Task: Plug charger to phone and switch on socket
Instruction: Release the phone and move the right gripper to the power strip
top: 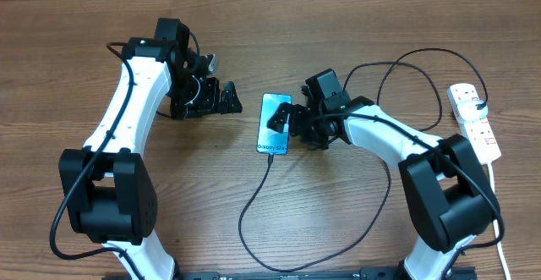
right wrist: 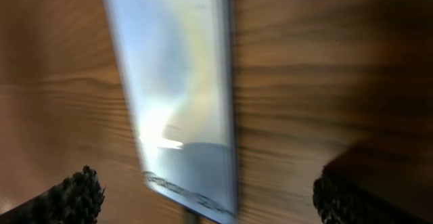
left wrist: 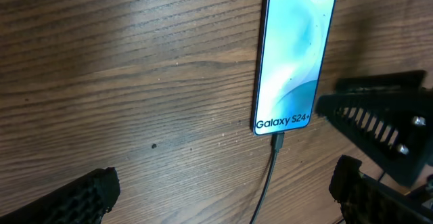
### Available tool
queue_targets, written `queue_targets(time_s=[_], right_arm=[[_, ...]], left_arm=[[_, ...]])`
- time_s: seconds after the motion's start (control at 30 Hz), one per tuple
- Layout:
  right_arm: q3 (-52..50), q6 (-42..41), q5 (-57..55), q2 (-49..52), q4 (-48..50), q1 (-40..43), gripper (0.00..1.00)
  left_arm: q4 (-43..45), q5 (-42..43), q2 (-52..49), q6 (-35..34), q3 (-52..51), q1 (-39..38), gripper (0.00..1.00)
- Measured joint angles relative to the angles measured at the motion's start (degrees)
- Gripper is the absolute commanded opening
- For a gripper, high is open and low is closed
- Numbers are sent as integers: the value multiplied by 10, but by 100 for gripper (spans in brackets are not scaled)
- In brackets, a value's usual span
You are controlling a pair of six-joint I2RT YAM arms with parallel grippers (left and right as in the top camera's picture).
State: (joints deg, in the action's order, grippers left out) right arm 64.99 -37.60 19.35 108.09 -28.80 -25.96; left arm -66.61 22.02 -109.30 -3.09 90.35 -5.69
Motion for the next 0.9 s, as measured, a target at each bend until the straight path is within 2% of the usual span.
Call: queue_targets(time_s=[0.13,0.23,0.4,0.67,0.9], right_arm=[[45,12,-87,-3,-137,2,100],[124,19,-166,-9,-250,15,100],[247,36,-258,-46,-369,74,100],[272,47,-344,-74,-438,218,100],[272,49,-365,-74,-457,392,100]], left_arm=[[0,0,0,0,0,0,100],[0,0,0,0,0,0,100],[0,0,0,0,0,0,100],[0,0,0,0,0,0,100],[0,0,0,0,0,0,100]])
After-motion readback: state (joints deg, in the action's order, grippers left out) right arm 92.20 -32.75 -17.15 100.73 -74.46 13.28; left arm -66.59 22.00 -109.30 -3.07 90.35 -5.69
